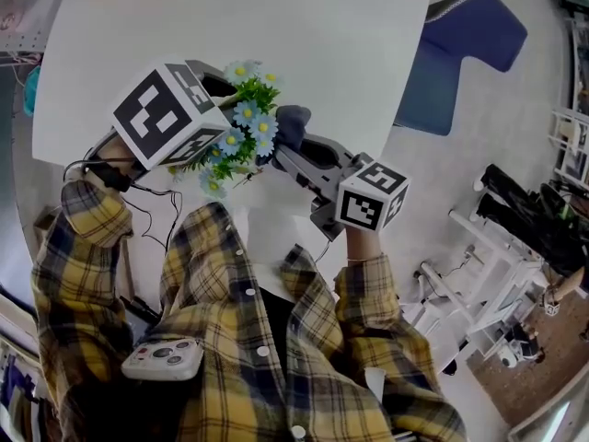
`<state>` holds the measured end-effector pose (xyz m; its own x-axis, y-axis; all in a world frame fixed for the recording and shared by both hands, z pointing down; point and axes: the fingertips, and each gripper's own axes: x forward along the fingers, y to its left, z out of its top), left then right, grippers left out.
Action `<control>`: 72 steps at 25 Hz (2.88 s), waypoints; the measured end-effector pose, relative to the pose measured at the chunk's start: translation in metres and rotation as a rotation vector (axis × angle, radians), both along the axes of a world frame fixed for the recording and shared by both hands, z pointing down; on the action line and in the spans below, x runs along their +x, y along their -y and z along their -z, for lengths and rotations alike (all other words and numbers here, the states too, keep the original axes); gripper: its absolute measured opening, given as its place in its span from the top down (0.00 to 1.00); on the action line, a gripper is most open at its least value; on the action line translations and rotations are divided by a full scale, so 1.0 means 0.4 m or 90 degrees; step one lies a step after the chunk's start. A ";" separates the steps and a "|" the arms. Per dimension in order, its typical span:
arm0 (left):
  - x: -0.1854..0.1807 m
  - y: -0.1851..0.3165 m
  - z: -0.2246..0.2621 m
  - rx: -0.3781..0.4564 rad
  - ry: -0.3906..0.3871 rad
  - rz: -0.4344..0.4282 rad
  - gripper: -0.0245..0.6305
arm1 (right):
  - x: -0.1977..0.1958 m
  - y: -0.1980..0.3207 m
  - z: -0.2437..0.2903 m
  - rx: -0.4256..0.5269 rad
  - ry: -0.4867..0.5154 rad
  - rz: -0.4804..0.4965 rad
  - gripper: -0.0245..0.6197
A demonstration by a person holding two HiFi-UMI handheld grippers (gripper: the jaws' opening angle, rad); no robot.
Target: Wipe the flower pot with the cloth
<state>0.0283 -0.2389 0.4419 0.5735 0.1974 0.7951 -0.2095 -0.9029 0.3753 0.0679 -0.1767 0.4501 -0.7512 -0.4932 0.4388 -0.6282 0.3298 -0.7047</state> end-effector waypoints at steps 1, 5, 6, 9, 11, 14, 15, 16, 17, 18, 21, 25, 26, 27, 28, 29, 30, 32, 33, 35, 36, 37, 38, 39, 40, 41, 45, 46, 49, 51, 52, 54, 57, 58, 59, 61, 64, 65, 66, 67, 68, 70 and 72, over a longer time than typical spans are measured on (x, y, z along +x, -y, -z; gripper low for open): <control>-0.009 0.002 0.000 0.000 0.002 0.005 0.81 | 0.000 0.003 0.001 0.002 0.000 0.000 0.86; -0.054 0.009 -0.008 0.009 0.011 0.042 0.81 | 0.000 0.005 -0.006 0.007 -0.002 0.013 0.86; -0.068 0.010 -0.009 0.012 0.014 0.053 0.81 | 0.000 0.005 -0.007 0.009 -0.002 0.016 0.86; -0.109 0.012 -0.001 0.011 0.008 0.090 0.81 | -0.002 0.006 -0.006 0.011 -0.002 0.026 0.86; -0.129 0.014 0.021 0.004 -0.008 0.118 0.81 | -0.005 0.006 0.001 0.014 -0.004 0.032 0.86; -0.161 0.002 0.048 0.002 -0.020 0.151 0.81 | -0.008 -0.001 0.015 0.020 -0.007 0.040 0.86; -0.174 -0.005 0.050 0.001 -0.020 0.161 0.81 | -0.010 -0.002 0.018 0.022 -0.008 0.043 0.86; -0.191 -0.011 0.050 -0.001 -0.021 0.173 0.81 | -0.011 -0.002 0.019 0.024 -0.009 0.046 0.86; -0.208 -0.018 0.047 -0.005 -0.022 0.187 0.81 | -0.014 0.001 0.019 0.026 -0.011 0.049 0.86; -0.226 -0.025 0.042 -0.010 -0.026 0.203 0.81 | -0.016 0.004 0.019 0.029 -0.012 0.053 0.86; -0.275 -0.059 0.020 -0.029 -0.038 0.260 0.81 | -0.009 0.020 0.019 0.037 -0.018 0.069 0.86; -0.302 -0.143 -0.019 -0.073 -0.051 0.336 0.81 | 0.030 0.045 0.021 0.047 -0.025 0.112 0.86; -0.301 -0.169 -0.029 -0.088 -0.058 0.350 0.81 | 0.034 0.052 0.019 0.049 -0.027 0.126 0.86; -0.297 -0.193 -0.036 -0.104 -0.067 0.362 0.80 | 0.034 0.058 0.017 0.049 -0.029 0.141 0.86; -0.289 -0.215 -0.040 -0.117 -0.080 0.373 0.80 | 0.032 0.063 0.014 0.050 -0.031 0.155 0.86; -0.275 -0.234 -0.040 -0.129 -0.095 0.387 0.80 | 0.031 0.064 0.013 0.051 -0.034 0.168 0.86; -0.259 -0.249 -0.037 -0.138 -0.110 0.403 0.79 | 0.031 0.063 0.014 0.052 -0.036 0.181 0.86; -0.226 -0.270 -0.032 -0.155 -0.141 0.436 0.75 | 0.031 0.058 0.019 0.052 -0.042 0.204 0.86; -0.211 -0.274 -0.032 -0.161 -0.154 0.449 0.73 | 0.029 0.059 0.020 0.052 -0.044 0.215 0.86; -0.191 -0.270 -0.035 -0.169 -0.174 0.469 0.71 | 0.021 0.064 0.019 0.051 -0.045 0.237 0.86; -0.184 -0.265 -0.035 -0.173 -0.184 0.479 0.70 | 0.017 0.067 0.018 0.051 -0.044 0.248 0.86; -0.180 -0.258 -0.032 -0.179 -0.196 0.490 0.69 | 0.013 0.071 0.016 0.050 -0.043 0.257 0.86; -0.177 -0.251 -0.028 -0.187 -0.209 0.501 0.69 | 0.009 0.074 0.015 0.050 -0.042 0.266 0.86; -0.175 -0.245 -0.024 -0.196 -0.222 0.514 0.69 | 0.007 0.076 0.014 0.049 -0.041 0.274 0.86; -0.175 -0.239 -0.020 -0.205 -0.233 0.526 0.69 | 0.006 0.078 0.013 0.048 -0.040 0.282 0.86; -0.174 -0.234 -0.017 -0.214 -0.242 0.538 0.69 | 0.004 0.079 0.013 0.046 -0.038 0.291 0.86; -0.163 -0.227 -0.015 -0.235 -0.246 0.552 0.69 | -0.004 0.075 0.018 0.040 -0.028 0.318 0.86; -0.161 -0.225 -0.015 -0.238 -0.244 0.552 0.69 | -0.007 0.074 0.018 0.038 -0.023 0.323 0.86; -0.161 -0.216 -0.030 -0.233 -0.220 0.550 0.69 | -0.012 0.069 0.017 0.028 -0.012 0.331 0.86; -0.162 -0.213 -0.051 -0.215 -0.189 0.534 0.70 | -0.016 0.062 0.013 0.019 -0.002 0.335 0.86; -0.159 -0.213 -0.057 -0.210 -0.179 0.520 0.70 | -0.018 0.059 0.010 0.016 0.004 0.336 0.86; -0.155 -0.214 -0.061 -0.214 -0.169 0.491 0.72 | -0.020 0.051 0.007 0.009 0.012 0.337 0.86; -0.149 -0.213 -0.062 -0.229 -0.159 0.454 0.72 | -0.017 0.035 0.006 -0.001 0.026 0.336 0.86; -0.148 -0.213 -0.062 -0.231 -0.154 0.441 0.72 | -0.017 0.028 0.005 -0.005 0.030 0.335 0.86; -0.147 -0.212 -0.063 -0.232 -0.148 0.427 0.72 | -0.018 0.020 0.004 -0.007 0.035 0.334 0.86; -0.147 -0.208 -0.067 -0.229 -0.133 0.394 0.72 | -0.020 0.009 -0.001 -0.012 0.045 0.329 0.86; -0.141 -0.195 -0.066 -0.217 -0.109 0.340 0.72 | -0.012 0.010 -0.003 -0.013 0.056 0.320 0.86; -0.135 -0.191 -0.061 -0.211 -0.103 0.322 0.72 | -0.006 0.013 0.000 -0.012 0.055 0.320 0.86; -0.128 -0.189 -0.054 -0.203 -0.098 0.305 0.72 | 0.001 0.017 0.005 -0.010 0.052 0.322 0.86; -0.121 -0.187 -0.047 -0.196 -0.094 0.291 0.72 | 0.008 0.022 0.011 -0.008 0.047 0.324 0.86; -0.115 -0.187 -0.041 -0.190 -0.090 0.278 0.72 | 0.014 0.027 0.017 -0.006 0.041 0.327 0.86; -0.106 -0.188 -0.033 -0.184 -0.080 0.254 0.72 | 0.025 0.042 0.024 -0.002 0.027 0.332 0.86; -0.090 -0.183 -0.035 -0.182 -0.070 0.226 0.72 | 0.042 0.069 0.019 -0.001 0.013 0.335 0.86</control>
<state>-0.0079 -0.1658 0.4559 0.7226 0.1759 0.6685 -0.4321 -0.6400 0.6354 0.0848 -0.2041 0.4426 -0.9055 -0.0469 0.4217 -0.3643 0.5956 -0.7159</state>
